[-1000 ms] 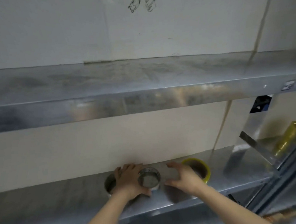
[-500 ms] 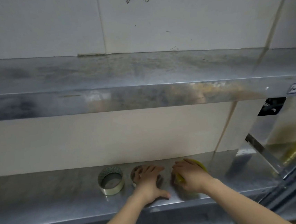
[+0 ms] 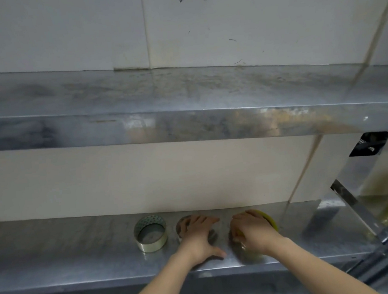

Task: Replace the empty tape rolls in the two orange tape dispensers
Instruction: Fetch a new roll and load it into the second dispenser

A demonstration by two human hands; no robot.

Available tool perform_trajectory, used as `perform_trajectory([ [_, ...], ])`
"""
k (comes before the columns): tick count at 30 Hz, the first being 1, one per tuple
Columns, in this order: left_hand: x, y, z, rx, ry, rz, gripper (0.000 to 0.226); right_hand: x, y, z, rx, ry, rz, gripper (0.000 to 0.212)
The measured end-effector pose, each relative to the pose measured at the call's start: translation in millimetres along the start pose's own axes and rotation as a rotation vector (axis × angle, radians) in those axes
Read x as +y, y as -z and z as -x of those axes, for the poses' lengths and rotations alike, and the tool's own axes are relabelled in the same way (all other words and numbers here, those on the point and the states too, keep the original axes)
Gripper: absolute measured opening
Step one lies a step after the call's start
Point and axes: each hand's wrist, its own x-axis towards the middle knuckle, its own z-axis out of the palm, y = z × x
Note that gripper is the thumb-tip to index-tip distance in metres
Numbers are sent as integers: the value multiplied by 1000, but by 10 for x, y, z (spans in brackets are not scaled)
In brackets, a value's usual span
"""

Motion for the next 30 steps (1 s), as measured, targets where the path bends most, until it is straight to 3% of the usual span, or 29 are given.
perform_trajectory([
  [5,53,-21,21,-11,0,-12,91,-20,-15,10,-51,43,117,33],
  [10,44,-19,54,-19,10,6,91,-49,-12,5,-70,82,262,26],
  [15,111,26,29,-16,28,21,85,4,106,52,-49,110,171,17],
  [21,322,49,-81,-164,-18,-22,96,85,308,135,49,145,-59,9],
  [26,448,-29,-126,-190,-22,141,101,135,509,185,133,72,-190,8],
  [28,530,-16,-162,-135,-18,204,95,146,561,203,145,48,-224,8],
  [30,592,9,-216,-116,-54,78,76,165,594,225,137,29,-247,10],
])
